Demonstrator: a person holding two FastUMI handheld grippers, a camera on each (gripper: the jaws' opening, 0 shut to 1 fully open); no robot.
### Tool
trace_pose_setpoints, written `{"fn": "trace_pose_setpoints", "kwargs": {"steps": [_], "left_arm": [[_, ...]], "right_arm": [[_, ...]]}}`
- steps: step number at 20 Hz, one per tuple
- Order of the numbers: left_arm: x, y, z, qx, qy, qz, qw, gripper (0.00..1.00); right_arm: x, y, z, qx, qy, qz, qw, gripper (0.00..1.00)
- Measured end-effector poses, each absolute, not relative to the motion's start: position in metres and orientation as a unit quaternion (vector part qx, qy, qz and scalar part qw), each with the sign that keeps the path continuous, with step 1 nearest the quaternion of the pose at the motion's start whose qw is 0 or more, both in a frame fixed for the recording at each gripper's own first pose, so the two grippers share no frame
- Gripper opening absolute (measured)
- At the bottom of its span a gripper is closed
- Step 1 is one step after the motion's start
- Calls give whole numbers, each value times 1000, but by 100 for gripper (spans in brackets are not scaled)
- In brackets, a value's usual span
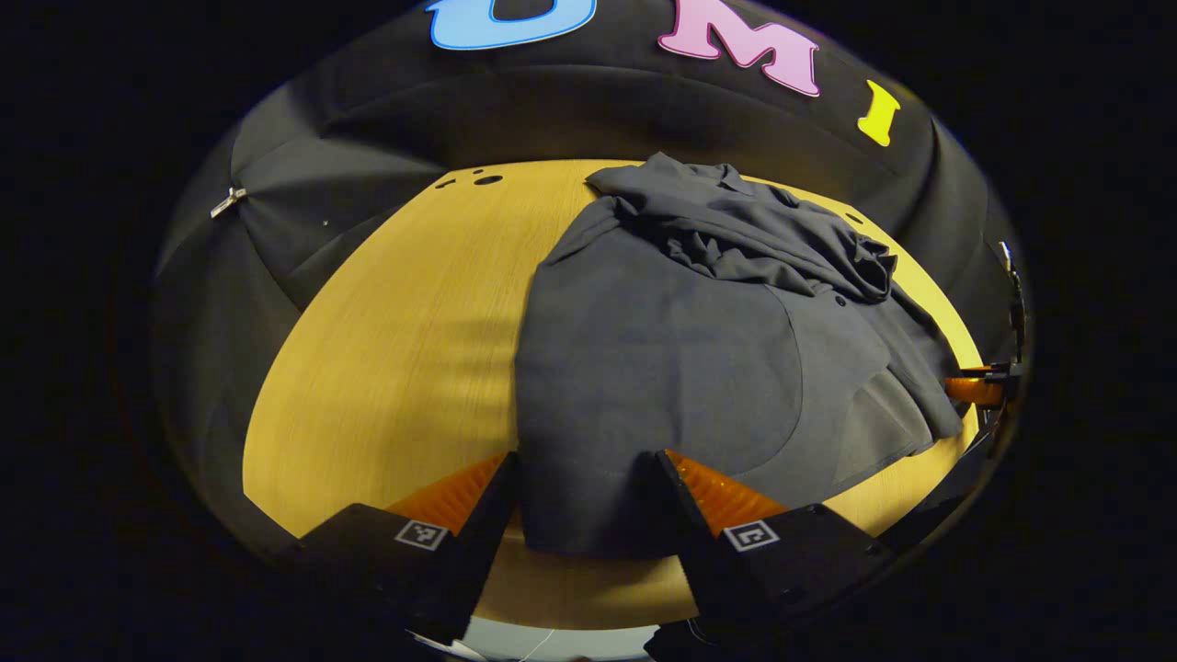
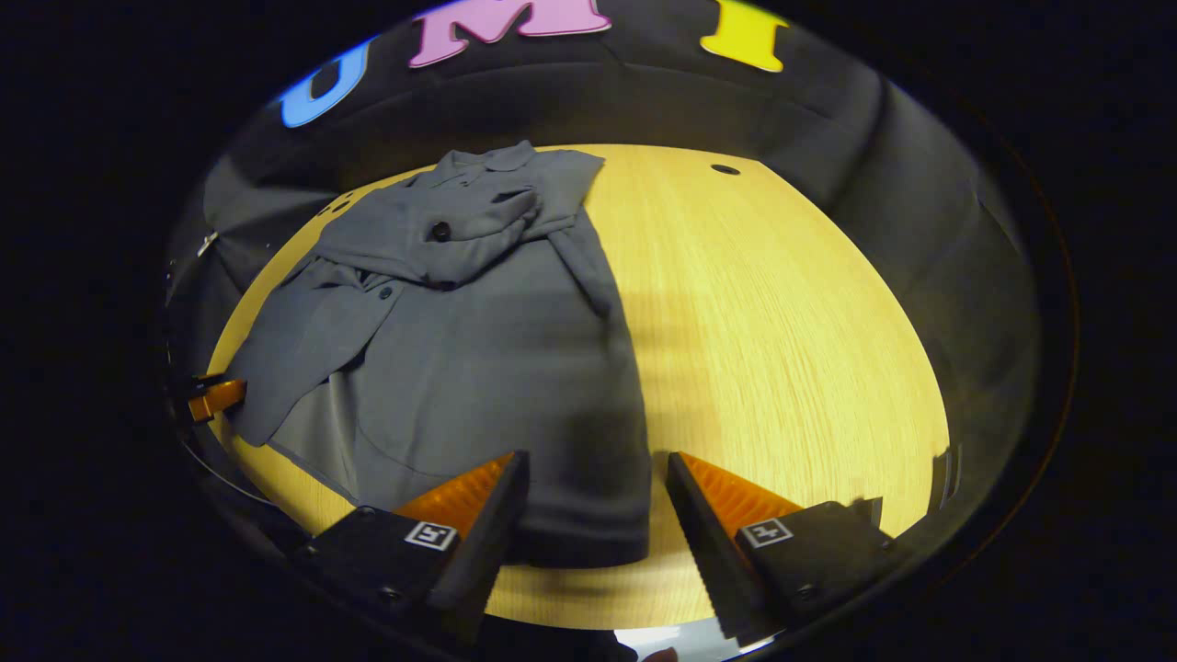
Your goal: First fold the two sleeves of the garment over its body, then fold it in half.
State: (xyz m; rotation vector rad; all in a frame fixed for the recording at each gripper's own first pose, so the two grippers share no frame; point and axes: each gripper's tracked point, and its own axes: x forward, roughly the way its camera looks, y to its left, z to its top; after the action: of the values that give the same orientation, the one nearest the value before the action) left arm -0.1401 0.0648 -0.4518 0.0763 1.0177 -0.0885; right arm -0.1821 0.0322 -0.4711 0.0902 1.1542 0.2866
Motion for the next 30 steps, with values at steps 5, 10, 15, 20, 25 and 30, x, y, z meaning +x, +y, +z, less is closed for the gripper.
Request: {"fn": "trace_pose_setpoints", "kwargs": {"steps": [5,10,15,20,25,30], "left_arm": [[-122,39,-452,32,495,-93,863,9],[-115,34,-412,31,462,-78,883,6],[-60,18,-331,21,370,-91,924,6],[0,13,-275,-2,307,-101,947,5],[55,25,-248,-14,260,-83,962,6],[106,27,-233,-22,230,-74,970,5]], "right_arm": [[-180,53,-472,37,547,154,822,6],[-156,49,-426,98,488,139,856,6],[-98,40,-369,137,416,123,891,6],[-32,39,-318,165,350,112,915,5],[24,35,-287,174,302,104,931,5],[71,31,-284,178,279,93,939,5]]}}
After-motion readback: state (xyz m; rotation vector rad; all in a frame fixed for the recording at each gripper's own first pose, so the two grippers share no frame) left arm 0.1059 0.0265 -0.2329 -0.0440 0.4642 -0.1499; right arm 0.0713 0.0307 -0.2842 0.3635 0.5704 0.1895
